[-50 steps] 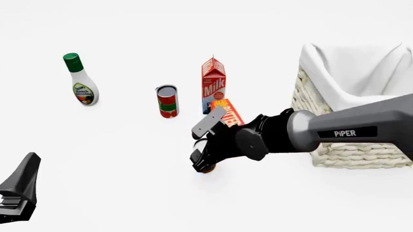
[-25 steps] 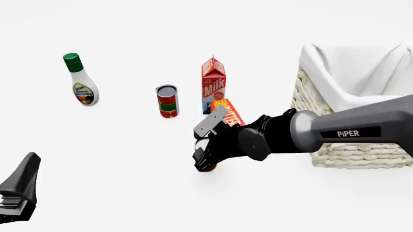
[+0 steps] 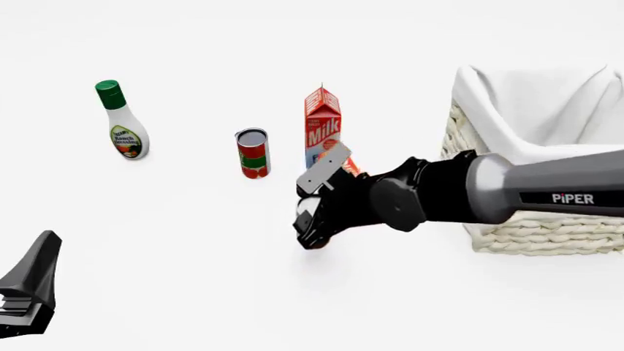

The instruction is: Pick the alphabet soup and place it in the basket.

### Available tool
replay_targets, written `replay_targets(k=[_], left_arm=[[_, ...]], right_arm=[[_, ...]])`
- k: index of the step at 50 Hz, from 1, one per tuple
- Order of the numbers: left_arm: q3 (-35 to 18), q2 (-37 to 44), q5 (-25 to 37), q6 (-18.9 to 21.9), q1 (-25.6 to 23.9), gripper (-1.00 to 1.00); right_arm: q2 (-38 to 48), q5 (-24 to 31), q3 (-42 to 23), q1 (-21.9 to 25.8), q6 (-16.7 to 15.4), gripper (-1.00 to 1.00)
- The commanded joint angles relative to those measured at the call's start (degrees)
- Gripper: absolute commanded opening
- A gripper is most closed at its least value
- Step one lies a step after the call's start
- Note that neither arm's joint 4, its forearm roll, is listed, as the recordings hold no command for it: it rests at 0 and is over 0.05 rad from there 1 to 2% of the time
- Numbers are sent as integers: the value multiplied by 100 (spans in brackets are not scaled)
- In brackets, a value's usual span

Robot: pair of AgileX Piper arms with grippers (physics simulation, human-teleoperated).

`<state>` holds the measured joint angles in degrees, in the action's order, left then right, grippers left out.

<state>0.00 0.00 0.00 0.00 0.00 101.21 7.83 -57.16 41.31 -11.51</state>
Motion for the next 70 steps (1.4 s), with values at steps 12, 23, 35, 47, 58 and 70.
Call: replay_targets(k=[12, 23, 35, 47, 58, 70], left_arm=[[0, 0, 0, 0, 0, 100], [0, 0, 0, 0, 0, 100], [0, 0, 0, 0, 0, 100], [0, 0, 0, 0, 0, 100], [0, 0, 0, 0, 0, 100], [0, 0, 0, 0, 0, 100]], right_arm=[[-1260, 779, -143, -203, -59, -100], [-2079, 1394, -535, -403, -206, -100], [-2682, 1935, -922, -666, -307, -100], [-2974, 2257, -1272, -1126, -463, -100], [-3149, 2531, -1618, -1915, -606, -100], [-3078, 2588, -1795, -2637, -633, -100]])
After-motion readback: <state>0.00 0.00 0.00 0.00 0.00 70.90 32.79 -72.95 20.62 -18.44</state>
